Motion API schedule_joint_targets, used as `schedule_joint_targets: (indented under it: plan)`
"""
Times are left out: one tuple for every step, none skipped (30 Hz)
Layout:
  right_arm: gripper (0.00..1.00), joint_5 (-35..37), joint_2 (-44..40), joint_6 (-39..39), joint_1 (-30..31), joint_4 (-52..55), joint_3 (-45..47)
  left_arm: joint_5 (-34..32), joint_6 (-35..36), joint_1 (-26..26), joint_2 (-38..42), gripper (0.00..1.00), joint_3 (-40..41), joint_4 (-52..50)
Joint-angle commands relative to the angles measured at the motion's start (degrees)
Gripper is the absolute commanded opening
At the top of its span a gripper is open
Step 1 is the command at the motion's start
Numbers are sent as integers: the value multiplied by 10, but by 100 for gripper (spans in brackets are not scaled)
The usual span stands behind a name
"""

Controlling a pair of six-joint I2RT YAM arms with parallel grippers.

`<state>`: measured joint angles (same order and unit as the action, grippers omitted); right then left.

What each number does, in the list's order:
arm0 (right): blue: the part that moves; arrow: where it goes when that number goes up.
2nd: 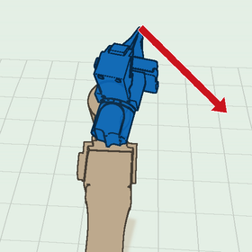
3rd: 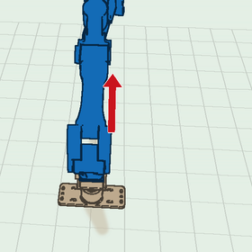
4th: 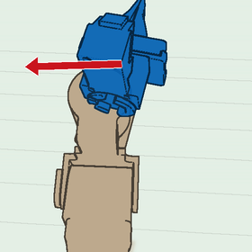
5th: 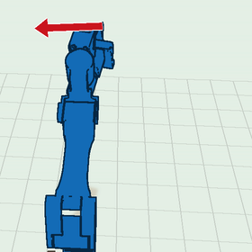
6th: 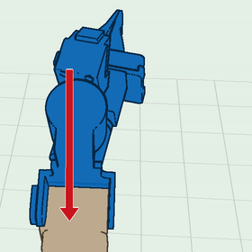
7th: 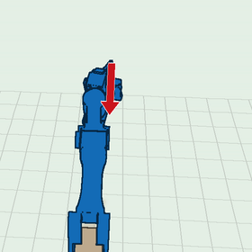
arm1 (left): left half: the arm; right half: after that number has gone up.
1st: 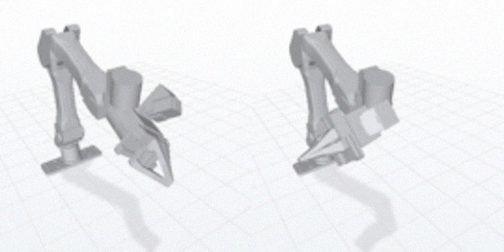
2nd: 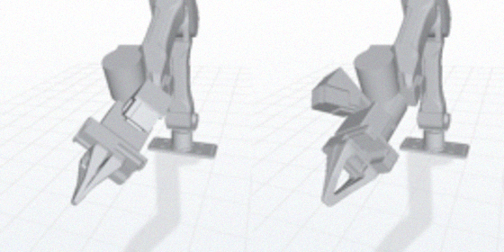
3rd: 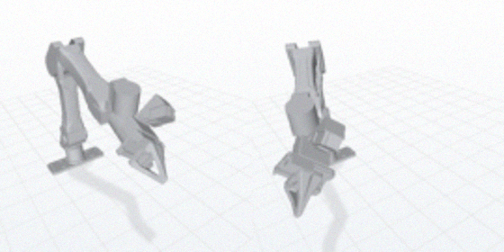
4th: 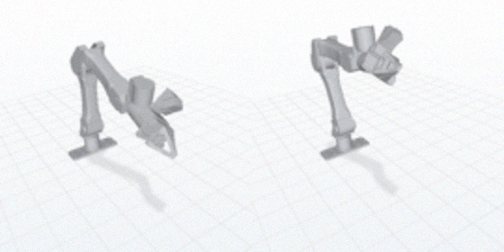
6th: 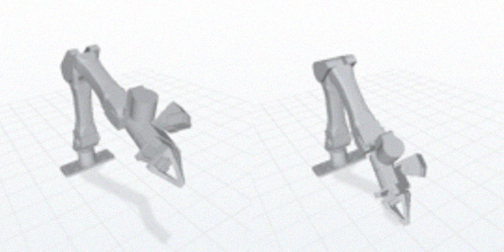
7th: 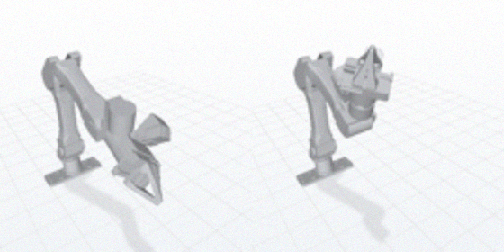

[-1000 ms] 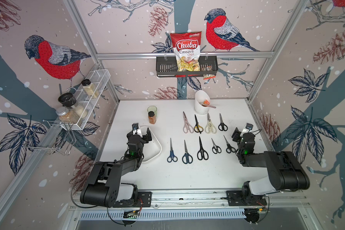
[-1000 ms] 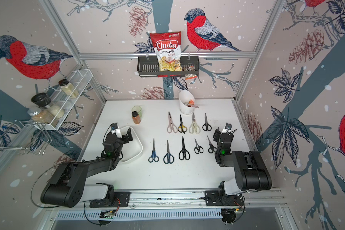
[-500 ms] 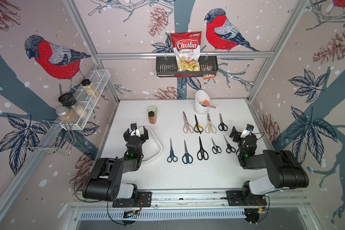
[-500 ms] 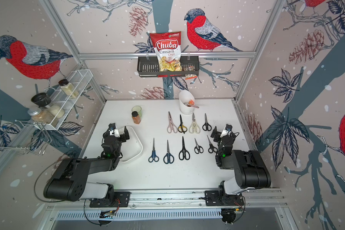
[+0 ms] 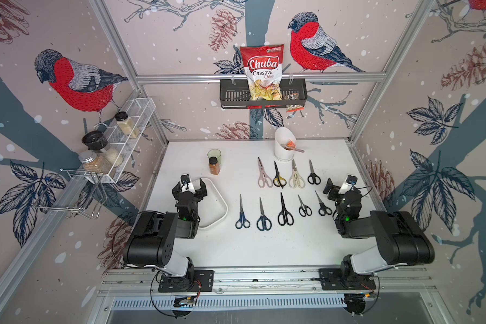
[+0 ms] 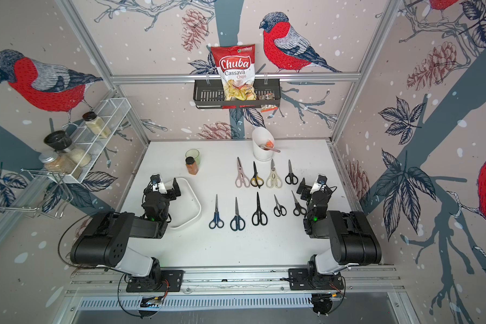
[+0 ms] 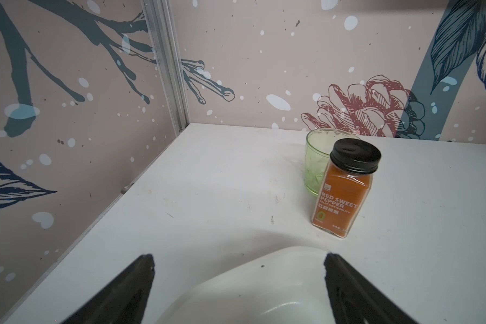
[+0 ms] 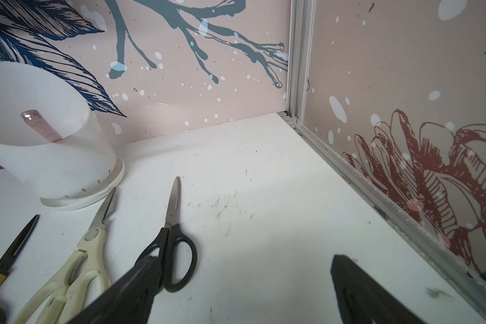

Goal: Take the scissors out of the storage box
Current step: Reset both arms

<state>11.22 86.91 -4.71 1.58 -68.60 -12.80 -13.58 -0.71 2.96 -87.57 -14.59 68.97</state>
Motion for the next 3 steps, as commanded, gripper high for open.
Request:
schedule_joint_targets:
  plan:
    - [100,-9,-1,1,-3,-18,-3,19,-7,-3,2,98,-2,-1]
    - [100,-8,-4,2,-1,-15,-3,19,-7,-3,2,98,-3,-5]
    - [100,-7,-7,3,-1,-12,-3,19,-7,-3,3,98,-3,-5]
